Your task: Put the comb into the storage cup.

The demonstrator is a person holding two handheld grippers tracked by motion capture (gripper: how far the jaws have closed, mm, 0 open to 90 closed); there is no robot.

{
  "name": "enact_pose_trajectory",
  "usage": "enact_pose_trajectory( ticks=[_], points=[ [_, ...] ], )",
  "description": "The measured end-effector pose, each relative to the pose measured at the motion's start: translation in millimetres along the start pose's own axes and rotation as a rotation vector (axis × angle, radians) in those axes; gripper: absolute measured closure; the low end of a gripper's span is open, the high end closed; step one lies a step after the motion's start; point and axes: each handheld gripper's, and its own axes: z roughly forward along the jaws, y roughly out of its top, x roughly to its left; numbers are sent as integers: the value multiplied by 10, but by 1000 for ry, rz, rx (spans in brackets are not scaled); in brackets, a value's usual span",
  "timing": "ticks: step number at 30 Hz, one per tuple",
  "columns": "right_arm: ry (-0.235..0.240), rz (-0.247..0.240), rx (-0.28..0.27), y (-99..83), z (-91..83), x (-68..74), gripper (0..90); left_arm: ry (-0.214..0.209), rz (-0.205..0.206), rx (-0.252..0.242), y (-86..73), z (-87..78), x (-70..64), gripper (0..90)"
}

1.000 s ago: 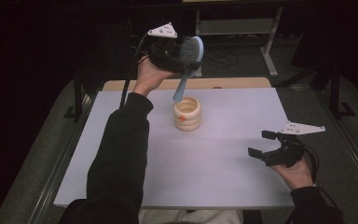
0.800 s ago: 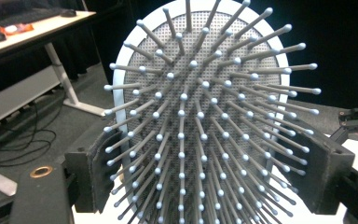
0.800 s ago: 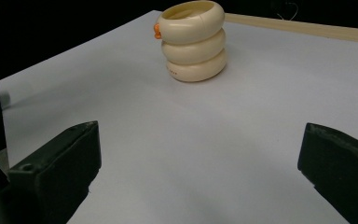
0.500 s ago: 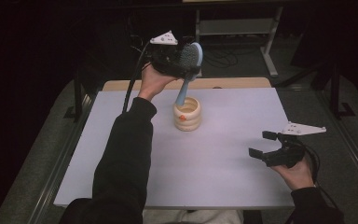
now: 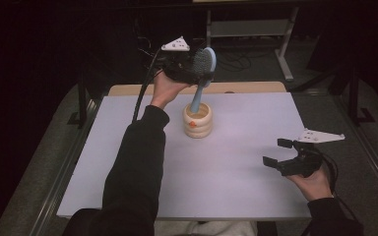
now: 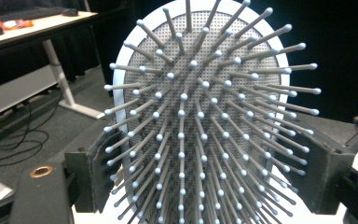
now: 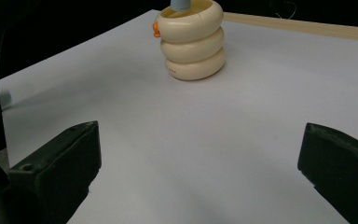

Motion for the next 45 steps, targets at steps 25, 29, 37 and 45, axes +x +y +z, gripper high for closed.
enact_pose_trajectory(
  ticks=[25, 29, 37, 45],
  points=[
    [2, -5, 5, 1, 12, 2, 0, -8, -8, 49, -333, 205, -26, 196],
    [2, -2, 9, 0, 15, 2, 0, -7, -14, 54, -377, 218, -21, 196],
    [3, 0, 12, 0, 18, 4, 0, -14, -12, 84, -415, 295, -46, 197],
    [5, 0, 11, -1, 20, 3, 0, -20, -23, 125, -501, 376, -48, 196]
  ],
)
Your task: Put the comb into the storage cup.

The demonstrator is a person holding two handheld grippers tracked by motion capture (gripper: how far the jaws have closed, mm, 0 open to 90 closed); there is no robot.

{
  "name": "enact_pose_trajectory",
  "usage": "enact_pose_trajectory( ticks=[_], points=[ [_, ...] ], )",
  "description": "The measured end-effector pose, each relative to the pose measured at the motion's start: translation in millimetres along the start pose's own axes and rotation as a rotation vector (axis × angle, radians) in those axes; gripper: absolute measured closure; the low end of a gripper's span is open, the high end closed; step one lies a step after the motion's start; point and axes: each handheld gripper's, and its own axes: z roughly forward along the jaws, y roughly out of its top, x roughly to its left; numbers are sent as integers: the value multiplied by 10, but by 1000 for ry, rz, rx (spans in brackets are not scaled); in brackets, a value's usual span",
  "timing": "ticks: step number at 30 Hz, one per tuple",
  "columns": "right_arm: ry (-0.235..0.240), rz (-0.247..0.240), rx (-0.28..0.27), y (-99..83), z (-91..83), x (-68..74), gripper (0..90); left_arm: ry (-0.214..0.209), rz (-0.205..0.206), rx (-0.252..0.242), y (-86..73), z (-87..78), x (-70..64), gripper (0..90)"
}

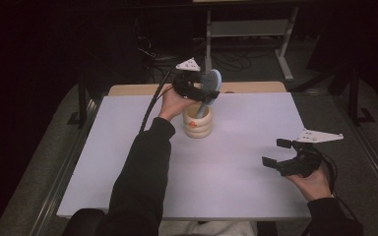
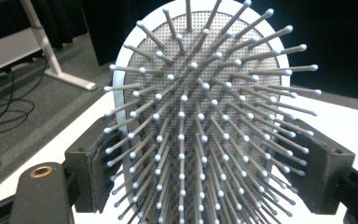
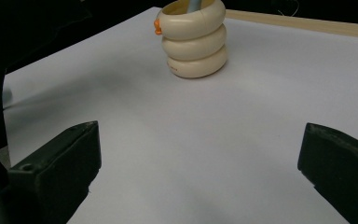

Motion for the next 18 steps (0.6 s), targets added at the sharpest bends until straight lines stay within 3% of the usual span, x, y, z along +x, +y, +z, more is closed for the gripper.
enact_pose_trajectory(
  ticks=[14, 18],
  points=[
    [3, -1, -2, -2, 3, 5, 0, 2, -21, 73, -123, 105, 43, 196],
    [2, -1, 1, -2, 8, 2, 0, 7, -31, 67, -129, 106, 51, 196]
  ],
)
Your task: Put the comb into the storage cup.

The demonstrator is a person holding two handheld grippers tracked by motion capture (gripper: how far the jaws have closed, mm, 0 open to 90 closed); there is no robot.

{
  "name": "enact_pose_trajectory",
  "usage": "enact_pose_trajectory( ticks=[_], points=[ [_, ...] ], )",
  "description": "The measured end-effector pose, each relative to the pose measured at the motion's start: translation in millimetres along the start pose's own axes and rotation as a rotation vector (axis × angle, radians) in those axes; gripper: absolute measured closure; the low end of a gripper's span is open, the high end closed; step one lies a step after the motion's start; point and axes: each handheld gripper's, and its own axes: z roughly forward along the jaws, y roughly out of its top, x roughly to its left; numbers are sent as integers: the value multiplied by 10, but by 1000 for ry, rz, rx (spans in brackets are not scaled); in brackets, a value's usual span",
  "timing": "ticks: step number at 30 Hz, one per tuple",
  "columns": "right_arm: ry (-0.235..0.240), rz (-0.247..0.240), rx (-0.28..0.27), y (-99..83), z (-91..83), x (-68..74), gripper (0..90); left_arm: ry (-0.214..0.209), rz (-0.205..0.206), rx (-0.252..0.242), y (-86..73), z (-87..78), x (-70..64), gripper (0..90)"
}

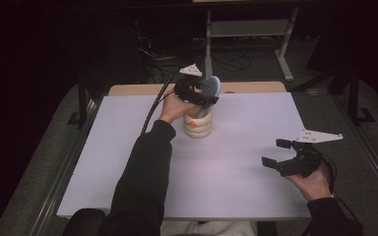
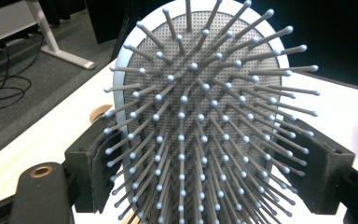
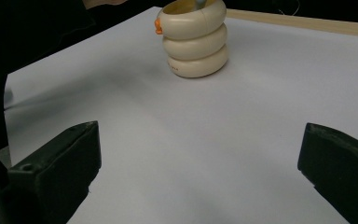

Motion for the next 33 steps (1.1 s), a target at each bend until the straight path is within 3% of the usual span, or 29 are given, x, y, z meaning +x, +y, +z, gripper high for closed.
enact_pose_trajectory(
  ticks=[7, 11, 15, 20, 28, 33],
  points=[
    [4, 0, -2, 1, 1, 4, 0, 10, -9, 2, -2, -6, 11, 194],
    [7, 0, 1, 2, 5, 2, 0, 30, 8, 5, 11, 6, -29, 189],
    [7, 0, 0, 3, 6, -2, 0, 15, 2, 1, 14, -11, -29, 185],
    [7, 0, 1, 3, 10, 3, 0, 8, -7, -23, 38, -66, -19, 141],
    [6, -3, 3, 6, 17, 7, 0, 0, -8, 3, 25, -111, -26, 84],
    [6, -1, 6, 6, 18, 9, 0, 15, 0, -8, 4, -165, -56, 49]
  ],
)
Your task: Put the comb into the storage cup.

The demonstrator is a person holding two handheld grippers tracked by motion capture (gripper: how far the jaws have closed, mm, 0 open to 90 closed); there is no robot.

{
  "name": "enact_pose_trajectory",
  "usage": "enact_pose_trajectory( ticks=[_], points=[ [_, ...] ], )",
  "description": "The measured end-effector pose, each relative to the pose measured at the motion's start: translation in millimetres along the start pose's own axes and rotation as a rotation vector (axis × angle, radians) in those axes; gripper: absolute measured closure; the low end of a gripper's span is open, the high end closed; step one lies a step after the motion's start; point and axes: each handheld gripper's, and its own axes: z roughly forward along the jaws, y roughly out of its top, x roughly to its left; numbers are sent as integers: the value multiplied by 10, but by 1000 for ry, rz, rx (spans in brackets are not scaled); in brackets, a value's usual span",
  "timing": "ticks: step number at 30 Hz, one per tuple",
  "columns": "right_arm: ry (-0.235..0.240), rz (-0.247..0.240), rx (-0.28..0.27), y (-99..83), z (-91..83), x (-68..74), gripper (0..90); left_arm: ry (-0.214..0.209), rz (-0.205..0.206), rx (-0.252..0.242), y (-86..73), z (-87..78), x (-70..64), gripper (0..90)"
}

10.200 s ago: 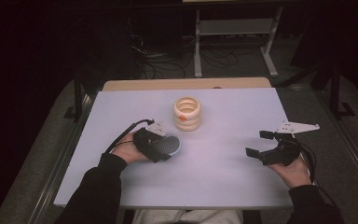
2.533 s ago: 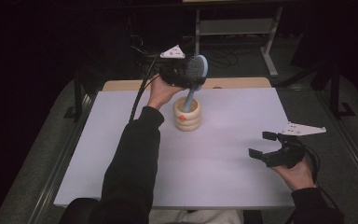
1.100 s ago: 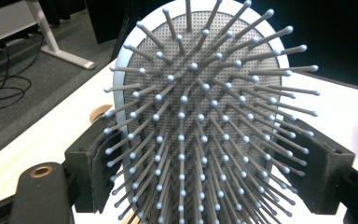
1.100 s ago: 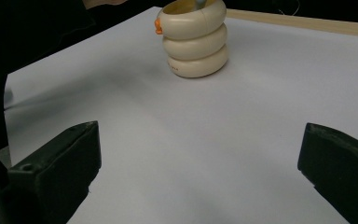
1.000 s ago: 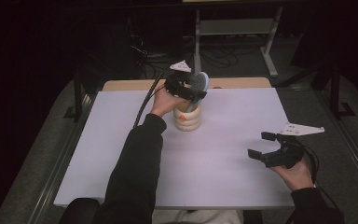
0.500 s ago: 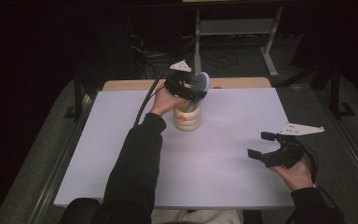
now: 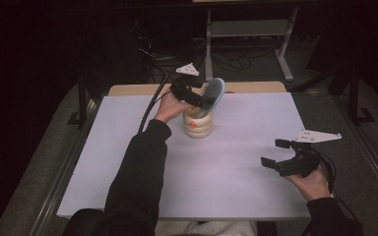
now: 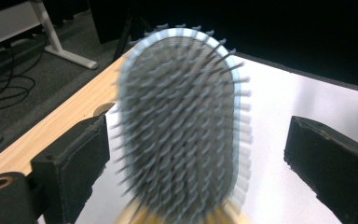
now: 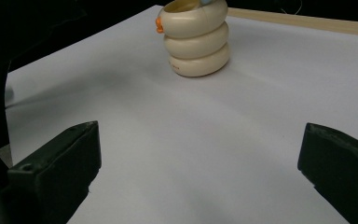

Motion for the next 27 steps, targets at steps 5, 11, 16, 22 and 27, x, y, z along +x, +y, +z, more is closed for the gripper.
enact_pose_trajectory(
  ticks=[5, 11, 16, 22, 27],
  points=[
    [0, -1, 1, 0, 1, 3, 0, 7, -6, -5, -38, -87, -2, 17],
    [-1, -3, 4, 0, 4, 2, 0, 5, -15, -24, -78, -224, -12, 0],
    [-3, -3, 5, 0, 5, 3, 0, 14, -18, -17, -122, -346, -6, 0],
    [-3, -2, 8, 0, 10, 5, 0, 23, -25, -36, -185, -515, -18, 0],
    [-3, -5, 10, -1, 14, 4, 0, 22, -26, -56, -276, -610, -45, 0]
  ],
)
